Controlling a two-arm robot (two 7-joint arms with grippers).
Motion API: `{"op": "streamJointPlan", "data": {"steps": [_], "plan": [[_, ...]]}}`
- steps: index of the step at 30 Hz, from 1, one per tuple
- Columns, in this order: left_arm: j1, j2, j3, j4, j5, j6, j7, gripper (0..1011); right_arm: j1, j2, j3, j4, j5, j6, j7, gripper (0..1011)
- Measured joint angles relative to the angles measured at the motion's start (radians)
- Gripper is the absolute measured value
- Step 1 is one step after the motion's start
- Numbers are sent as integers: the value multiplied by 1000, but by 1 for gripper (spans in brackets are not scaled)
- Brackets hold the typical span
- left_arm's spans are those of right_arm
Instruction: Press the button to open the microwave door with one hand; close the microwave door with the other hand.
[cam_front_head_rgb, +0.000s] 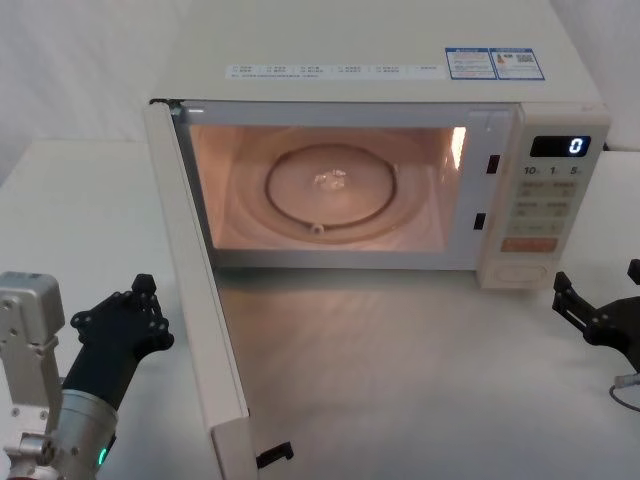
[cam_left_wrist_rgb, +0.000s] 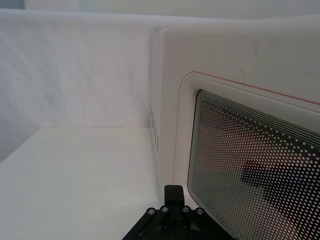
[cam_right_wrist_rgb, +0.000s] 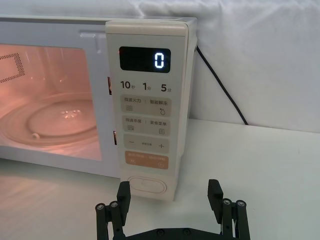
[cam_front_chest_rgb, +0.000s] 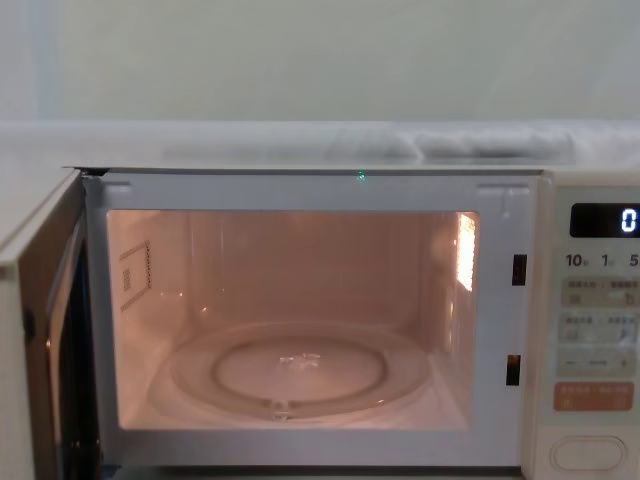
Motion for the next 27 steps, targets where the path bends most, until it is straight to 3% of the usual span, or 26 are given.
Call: {"op": "streamJointPlan", "data": {"steps": [27], "plan": [[0,0,0,0,0,0,0,0,0,0,0,0,0,0,0,1002]]}}
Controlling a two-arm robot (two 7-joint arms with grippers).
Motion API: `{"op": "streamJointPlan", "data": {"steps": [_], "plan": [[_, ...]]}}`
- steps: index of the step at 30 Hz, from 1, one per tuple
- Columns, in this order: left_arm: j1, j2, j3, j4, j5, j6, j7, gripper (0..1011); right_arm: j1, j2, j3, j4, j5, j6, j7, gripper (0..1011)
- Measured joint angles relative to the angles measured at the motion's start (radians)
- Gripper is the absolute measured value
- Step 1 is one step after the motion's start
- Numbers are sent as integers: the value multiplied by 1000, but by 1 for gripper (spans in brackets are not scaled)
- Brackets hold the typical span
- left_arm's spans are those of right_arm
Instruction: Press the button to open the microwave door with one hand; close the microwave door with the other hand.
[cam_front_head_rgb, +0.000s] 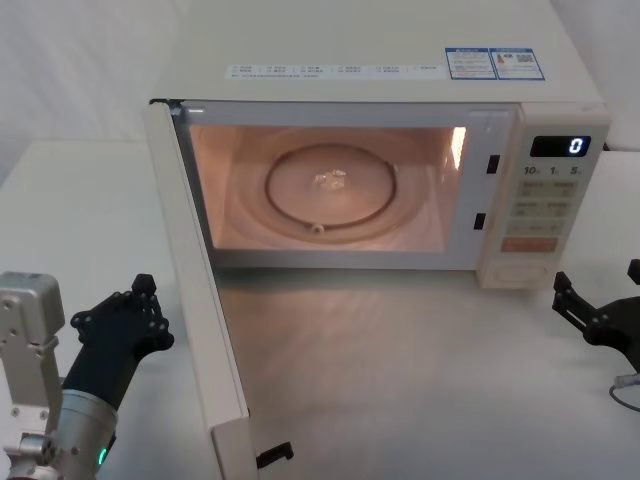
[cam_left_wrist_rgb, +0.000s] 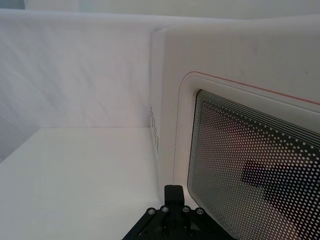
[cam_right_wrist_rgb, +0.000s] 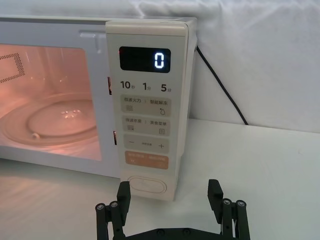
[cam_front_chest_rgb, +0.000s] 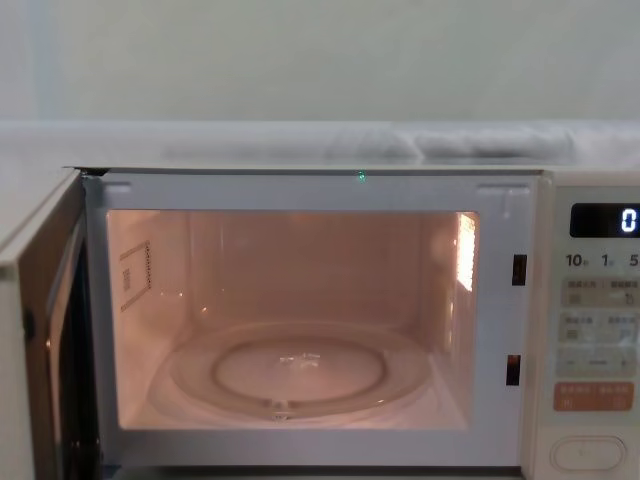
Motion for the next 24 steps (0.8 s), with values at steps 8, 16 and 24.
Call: {"op": "streamJointPlan", "data": {"steps": [8,16,24], "plan": [[0,0,0,0,0,0,0,0,0,0,0,0,0,0,0,1002],[45,48,-76,-27,-93,20,-122,0,0,0,0,0,0,0,0,1002],[90,121,-169,-78,-204,51,-234,0,0,0,0,0,0,0,0,1002]]}}
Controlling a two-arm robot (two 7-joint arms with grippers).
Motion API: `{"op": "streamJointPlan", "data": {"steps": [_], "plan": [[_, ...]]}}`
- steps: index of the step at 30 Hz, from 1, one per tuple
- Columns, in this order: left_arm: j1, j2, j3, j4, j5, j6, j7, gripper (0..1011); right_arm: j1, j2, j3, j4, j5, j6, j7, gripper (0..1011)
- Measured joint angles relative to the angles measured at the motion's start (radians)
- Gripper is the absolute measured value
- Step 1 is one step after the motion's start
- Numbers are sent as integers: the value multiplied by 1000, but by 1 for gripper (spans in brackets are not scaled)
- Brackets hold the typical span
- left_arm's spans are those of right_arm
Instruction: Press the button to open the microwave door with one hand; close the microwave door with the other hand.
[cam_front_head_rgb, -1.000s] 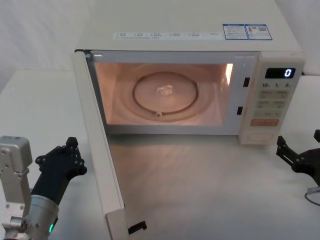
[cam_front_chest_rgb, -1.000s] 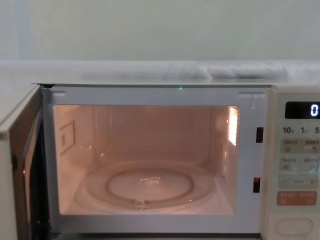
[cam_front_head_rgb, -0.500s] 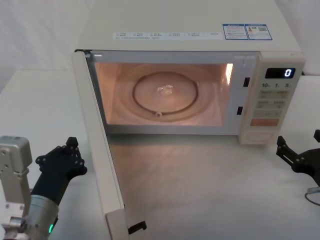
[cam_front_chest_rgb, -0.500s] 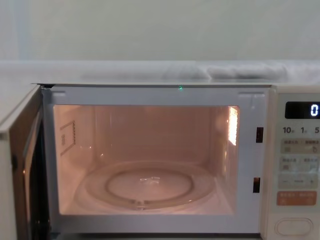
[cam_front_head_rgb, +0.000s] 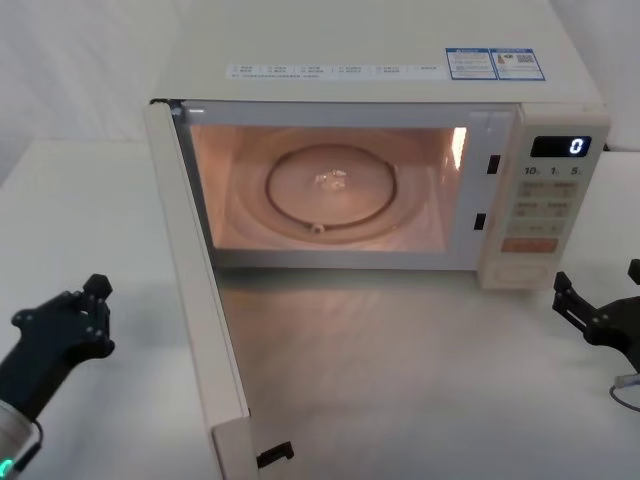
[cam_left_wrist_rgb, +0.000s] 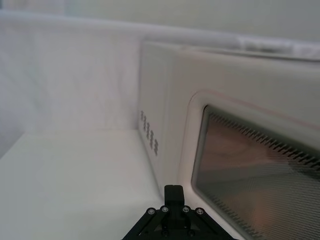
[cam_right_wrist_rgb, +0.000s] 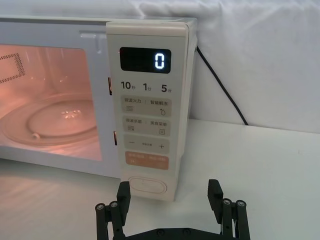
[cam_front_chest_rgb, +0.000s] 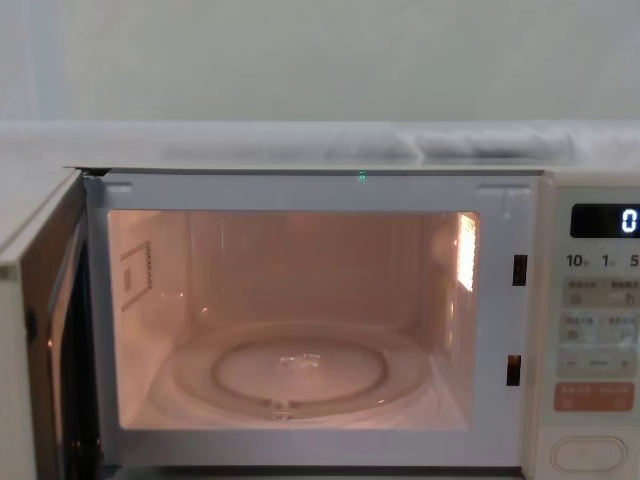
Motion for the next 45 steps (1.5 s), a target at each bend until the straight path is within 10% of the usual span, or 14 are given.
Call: {"op": "streamJointPlan", "data": {"steps": [16,28,45], "plan": [[53,188,-20,-136,-63,-90,-234,0,0,0,0,0,0,0,0,1002],[15,255,30,-162,-102,-92,-294,0,0,0,0,0,0,0,0,1002],[-231,233,315,-53,-75,61,-223,0,0,0,0,0,0,0,0,1002]]}}
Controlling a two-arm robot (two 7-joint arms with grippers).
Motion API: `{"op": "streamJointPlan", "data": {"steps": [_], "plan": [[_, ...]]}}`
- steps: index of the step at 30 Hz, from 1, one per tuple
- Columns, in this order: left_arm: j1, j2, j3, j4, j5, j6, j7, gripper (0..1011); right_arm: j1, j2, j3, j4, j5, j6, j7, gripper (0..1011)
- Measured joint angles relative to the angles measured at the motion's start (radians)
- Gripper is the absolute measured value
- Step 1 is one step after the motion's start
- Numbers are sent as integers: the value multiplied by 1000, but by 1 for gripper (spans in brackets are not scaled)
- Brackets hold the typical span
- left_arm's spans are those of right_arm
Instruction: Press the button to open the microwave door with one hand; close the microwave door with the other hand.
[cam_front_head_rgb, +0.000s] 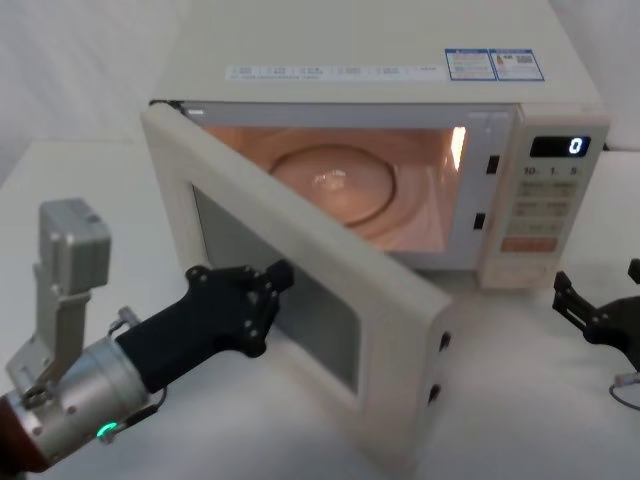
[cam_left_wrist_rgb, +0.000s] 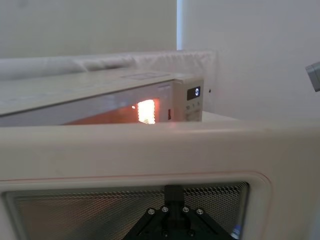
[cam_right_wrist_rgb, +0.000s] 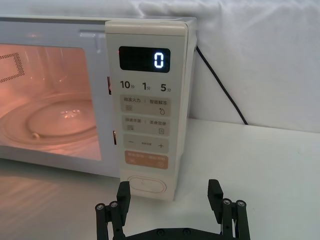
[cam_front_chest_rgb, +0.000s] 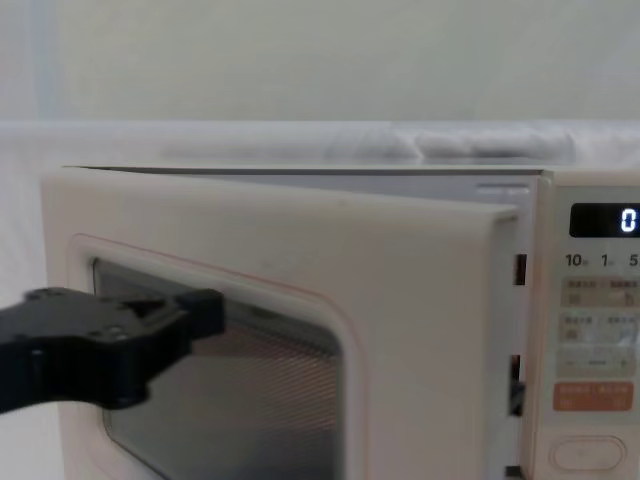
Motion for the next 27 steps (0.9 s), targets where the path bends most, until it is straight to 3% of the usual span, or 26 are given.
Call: {"op": "streamJointPlan", "data": {"steps": [15,27], "plan": [[-76,-69,109,14,-3,39,88,0,0,0,0,0,0,0,0,1002],[-135,-110,155,20,-15,62,146,0,0,0,0,0,0,0,0,1002]]}}
